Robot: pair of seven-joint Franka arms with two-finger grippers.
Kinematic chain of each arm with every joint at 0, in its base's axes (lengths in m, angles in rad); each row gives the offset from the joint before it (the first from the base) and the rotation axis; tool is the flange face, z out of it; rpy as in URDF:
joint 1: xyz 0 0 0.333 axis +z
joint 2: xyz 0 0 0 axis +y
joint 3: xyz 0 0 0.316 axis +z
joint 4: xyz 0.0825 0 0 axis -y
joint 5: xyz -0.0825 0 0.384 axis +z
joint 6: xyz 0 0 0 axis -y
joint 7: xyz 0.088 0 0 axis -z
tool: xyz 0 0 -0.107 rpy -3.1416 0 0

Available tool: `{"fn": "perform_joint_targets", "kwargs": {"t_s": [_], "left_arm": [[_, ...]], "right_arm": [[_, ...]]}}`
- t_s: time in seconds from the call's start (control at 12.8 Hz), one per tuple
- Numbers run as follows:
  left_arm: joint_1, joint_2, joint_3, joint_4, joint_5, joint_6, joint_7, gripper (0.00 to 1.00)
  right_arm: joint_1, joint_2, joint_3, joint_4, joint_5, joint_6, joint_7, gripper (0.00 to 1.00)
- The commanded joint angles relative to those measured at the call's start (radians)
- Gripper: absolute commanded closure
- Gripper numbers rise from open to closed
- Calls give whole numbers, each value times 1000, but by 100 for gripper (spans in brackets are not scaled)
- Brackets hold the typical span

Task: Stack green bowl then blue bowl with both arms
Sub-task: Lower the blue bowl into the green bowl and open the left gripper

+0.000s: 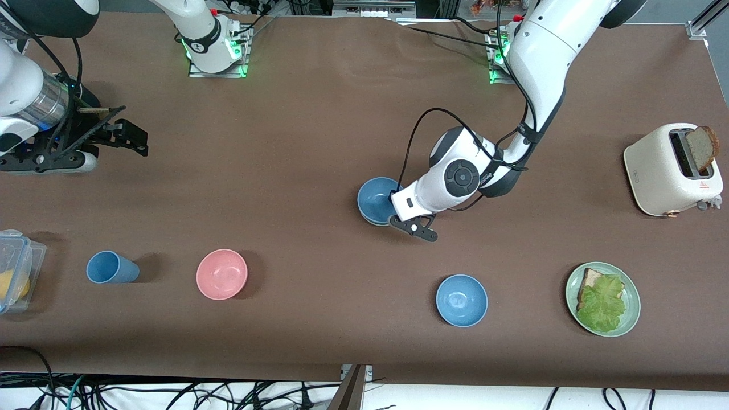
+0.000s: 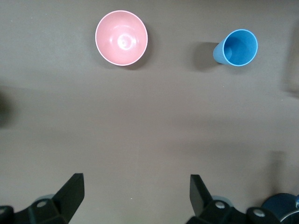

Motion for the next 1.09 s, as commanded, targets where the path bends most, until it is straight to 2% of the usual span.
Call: {"fn": "perform_joint_targets", "kwargs": {"t_s": [0.0,0.31,0.62,0.86,1.01], "left_arm": [[-4,-8,11,13,-4,-41,8,0],[43,-93,19,27,-2,-180,9,0],[170,-239,34,30,13,-360,74,0],[226,-348,40,68,154,-520,77,0],[265,-377,40,158,196,-663,78,0]], "right_arm": [[-9,-5,4,1,16,-12,4,0],[-9,-5,4,1,16,-12,4,0],[-9,-5,4,1,16,-12,4,0],[-9,-5,5,1,19,-11,4,0],[-9,-5,4,1,46,-11,4,0]]}}
